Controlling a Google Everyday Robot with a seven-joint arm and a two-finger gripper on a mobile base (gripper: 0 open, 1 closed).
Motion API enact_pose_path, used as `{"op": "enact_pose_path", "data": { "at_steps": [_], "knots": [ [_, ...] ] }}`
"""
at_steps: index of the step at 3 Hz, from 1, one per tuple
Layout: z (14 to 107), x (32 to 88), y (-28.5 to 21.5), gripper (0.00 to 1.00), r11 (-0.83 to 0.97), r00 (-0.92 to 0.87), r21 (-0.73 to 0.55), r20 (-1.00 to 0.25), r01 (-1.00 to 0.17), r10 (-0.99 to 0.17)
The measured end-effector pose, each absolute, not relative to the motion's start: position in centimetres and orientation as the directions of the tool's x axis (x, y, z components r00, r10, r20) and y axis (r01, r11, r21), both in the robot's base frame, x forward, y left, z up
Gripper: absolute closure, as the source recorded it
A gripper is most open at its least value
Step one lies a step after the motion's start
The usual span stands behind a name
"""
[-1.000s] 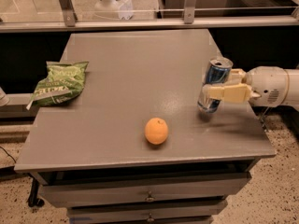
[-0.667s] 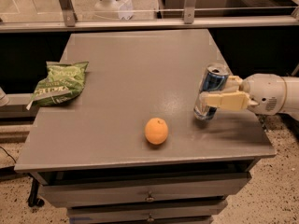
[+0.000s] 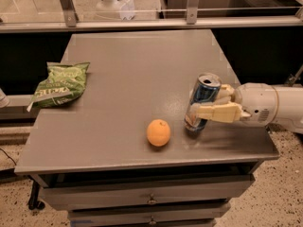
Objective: Move redbull can near orange
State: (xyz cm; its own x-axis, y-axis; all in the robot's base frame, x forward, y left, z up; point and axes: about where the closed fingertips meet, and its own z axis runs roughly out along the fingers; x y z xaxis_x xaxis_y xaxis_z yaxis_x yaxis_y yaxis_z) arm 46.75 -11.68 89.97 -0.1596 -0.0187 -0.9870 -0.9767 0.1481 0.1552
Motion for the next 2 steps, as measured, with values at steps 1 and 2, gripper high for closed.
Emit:
{"op": "enact_pose_path", "data": {
  "at_steps": [1, 2],
  "knots": [
    [89.92, 46.02, -10.54, 1.00, 0.125, -0.138, 0.135, -0.990, -0.983, -0.018],
    [89.63, 45.45, -9.76, 0.85, 0.109, -0.111, 0.106, -0.993, -0.988, -0.039]
  ]
}}
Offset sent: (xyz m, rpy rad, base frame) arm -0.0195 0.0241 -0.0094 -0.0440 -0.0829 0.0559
